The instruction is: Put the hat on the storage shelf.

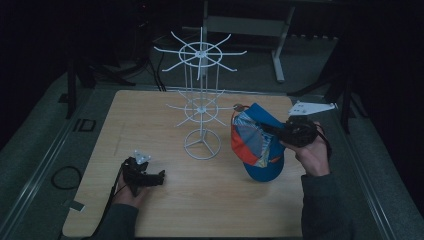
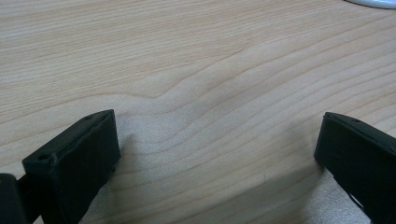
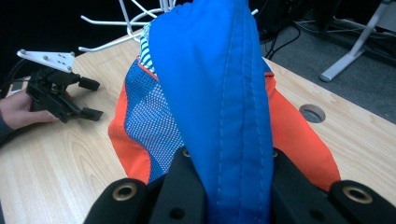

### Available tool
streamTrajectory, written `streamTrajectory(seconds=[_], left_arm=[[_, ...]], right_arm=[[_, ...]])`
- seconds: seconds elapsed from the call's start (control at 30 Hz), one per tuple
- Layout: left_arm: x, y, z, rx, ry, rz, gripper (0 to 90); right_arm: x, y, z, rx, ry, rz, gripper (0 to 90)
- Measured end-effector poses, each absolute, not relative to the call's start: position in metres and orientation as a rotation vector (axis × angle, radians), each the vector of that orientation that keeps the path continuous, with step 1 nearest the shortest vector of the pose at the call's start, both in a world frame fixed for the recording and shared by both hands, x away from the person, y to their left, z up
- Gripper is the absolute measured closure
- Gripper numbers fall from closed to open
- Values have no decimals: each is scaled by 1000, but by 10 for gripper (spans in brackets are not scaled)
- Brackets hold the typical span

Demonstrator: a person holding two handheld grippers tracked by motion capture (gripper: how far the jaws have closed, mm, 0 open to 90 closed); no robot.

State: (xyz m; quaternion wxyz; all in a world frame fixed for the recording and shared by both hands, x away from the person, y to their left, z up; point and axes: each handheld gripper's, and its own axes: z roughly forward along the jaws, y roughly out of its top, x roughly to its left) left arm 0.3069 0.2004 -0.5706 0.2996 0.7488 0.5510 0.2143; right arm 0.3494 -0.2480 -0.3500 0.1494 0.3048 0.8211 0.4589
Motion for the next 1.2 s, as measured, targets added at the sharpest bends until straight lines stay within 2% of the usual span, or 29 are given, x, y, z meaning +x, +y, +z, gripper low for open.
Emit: streamTrajectory(seconds=[1.2], left_arm=[[307, 200, -571, 1987, 1462, 570, 1]], right_arm=[[335, -250, -320, 771, 2329, 1443, 878]])
